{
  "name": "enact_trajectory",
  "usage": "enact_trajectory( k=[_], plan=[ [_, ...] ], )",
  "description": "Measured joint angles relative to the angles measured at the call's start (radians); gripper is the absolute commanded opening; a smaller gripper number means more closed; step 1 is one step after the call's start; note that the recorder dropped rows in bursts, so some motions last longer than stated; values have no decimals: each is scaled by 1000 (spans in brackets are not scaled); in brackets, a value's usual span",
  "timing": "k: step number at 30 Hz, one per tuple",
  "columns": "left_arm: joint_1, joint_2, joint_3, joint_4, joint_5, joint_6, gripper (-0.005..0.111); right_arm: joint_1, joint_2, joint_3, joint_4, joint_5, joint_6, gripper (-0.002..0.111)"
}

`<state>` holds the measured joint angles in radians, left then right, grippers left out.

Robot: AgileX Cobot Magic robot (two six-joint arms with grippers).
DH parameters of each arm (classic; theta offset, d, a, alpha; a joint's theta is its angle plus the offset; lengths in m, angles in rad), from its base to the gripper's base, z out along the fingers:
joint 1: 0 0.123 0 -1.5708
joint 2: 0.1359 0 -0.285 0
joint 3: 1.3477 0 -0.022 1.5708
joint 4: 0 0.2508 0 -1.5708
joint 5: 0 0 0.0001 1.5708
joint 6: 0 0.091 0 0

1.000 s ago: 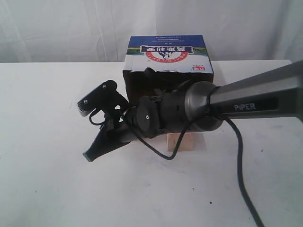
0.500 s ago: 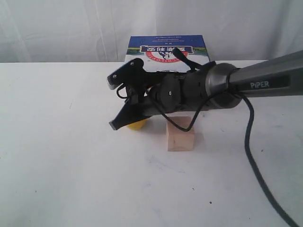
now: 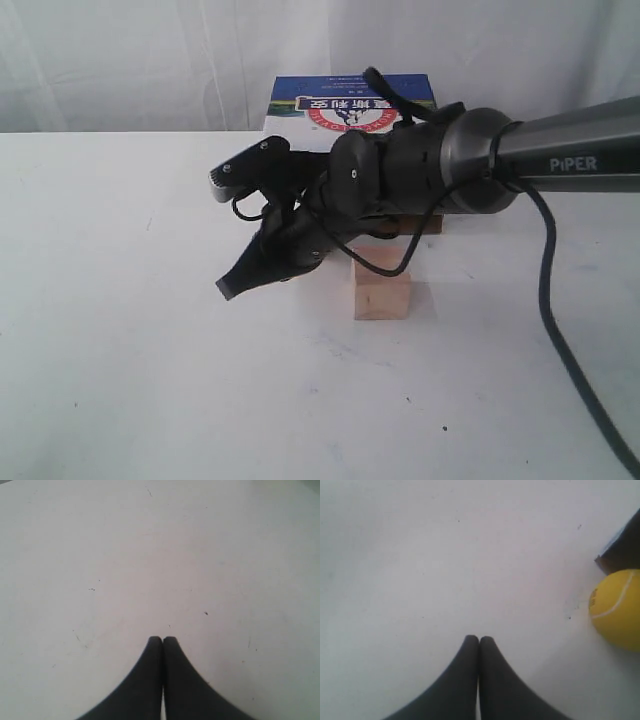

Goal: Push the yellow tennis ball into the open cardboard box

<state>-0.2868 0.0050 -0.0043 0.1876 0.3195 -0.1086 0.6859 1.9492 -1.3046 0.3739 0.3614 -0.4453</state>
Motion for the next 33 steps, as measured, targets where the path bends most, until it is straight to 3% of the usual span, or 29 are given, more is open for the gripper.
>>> enact_trajectory(
  k=[4, 7, 15, 27, 33],
  plan=[
    [0, 0, 0, 0, 0, 0, 0, -13, 21, 0, -281, 21, 353, 0],
    [0, 0, 0, 0, 0, 0, 0, -36, 29, 0, -469, 47, 488, 0],
    [0, 0, 0, 0, 0, 0, 0, -46, 57, -27, -562, 25, 535, 0],
    [0, 0, 0, 0, 0, 0, 0, -146, 69, -222, -745, 2, 614, 0],
    [0, 0, 0, 0, 0, 0, 0, -122, 8, -237, -728, 145, 611, 0]
  ],
)
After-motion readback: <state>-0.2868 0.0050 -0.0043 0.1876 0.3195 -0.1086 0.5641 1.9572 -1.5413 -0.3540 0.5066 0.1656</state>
